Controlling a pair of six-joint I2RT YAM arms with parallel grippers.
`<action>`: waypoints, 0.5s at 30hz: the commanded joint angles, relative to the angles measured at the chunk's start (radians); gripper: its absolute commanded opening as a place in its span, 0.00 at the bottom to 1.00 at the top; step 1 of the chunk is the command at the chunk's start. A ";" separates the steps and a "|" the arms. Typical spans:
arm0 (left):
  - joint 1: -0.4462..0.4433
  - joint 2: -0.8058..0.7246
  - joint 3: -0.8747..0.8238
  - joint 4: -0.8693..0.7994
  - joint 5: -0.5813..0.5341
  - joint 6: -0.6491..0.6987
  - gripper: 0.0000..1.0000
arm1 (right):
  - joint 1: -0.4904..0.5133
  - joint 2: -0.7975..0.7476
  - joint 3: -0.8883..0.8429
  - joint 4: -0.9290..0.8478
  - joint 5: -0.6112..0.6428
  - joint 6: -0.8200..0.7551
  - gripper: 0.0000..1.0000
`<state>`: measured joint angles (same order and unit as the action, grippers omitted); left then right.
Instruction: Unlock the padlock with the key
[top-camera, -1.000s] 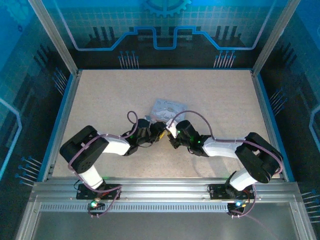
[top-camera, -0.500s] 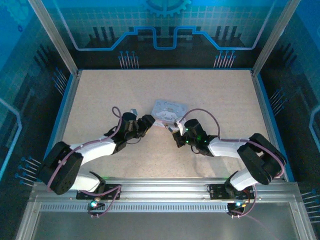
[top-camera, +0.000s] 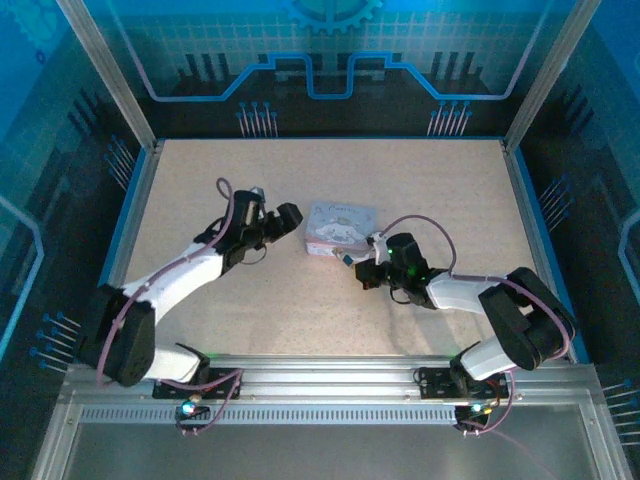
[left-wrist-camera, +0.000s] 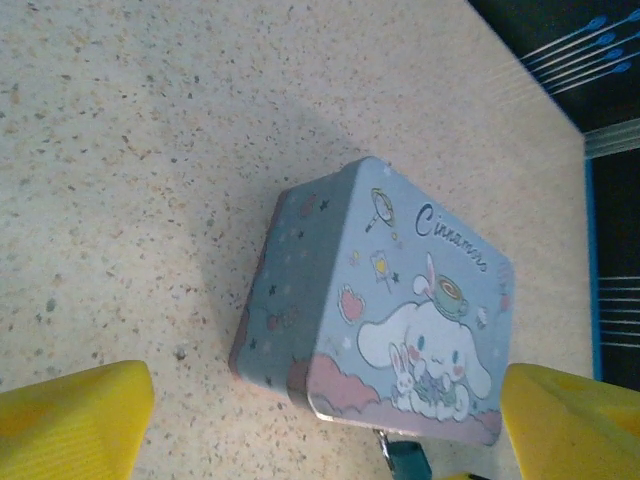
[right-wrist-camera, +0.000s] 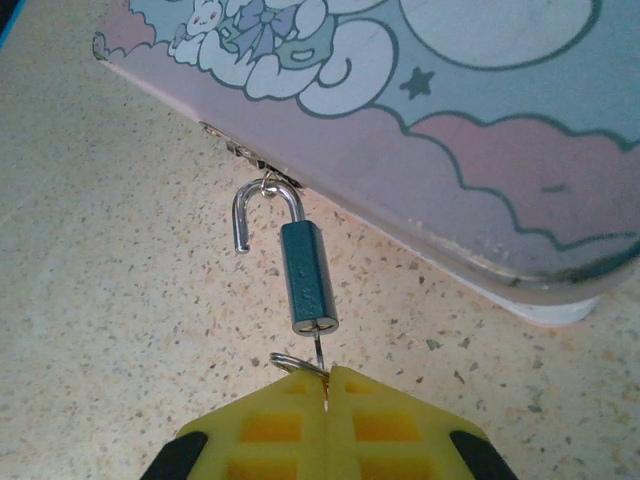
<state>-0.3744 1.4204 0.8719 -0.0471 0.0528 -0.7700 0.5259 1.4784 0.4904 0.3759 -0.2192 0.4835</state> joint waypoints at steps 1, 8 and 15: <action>0.005 0.102 0.118 -0.108 0.086 0.151 0.93 | -0.020 0.011 -0.005 -0.016 -0.055 0.071 0.00; 0.006 0.283 0.293 -0.141 0.165 0.254 0.96 | -0.033 0.029 -0.023 -0.002 -0.059 0.121 0.00; 0.011 0.445 0.432 -0.188 0.232 0.299 0.91 | -0.043 0.054 -0.018 0.003 -0.074 0.124 0.02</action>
<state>-0.3737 1.8259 1.2610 -0.1825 0.2260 -0.5205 0.4999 1.5177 0.4831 0.3756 -0.2741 0.5892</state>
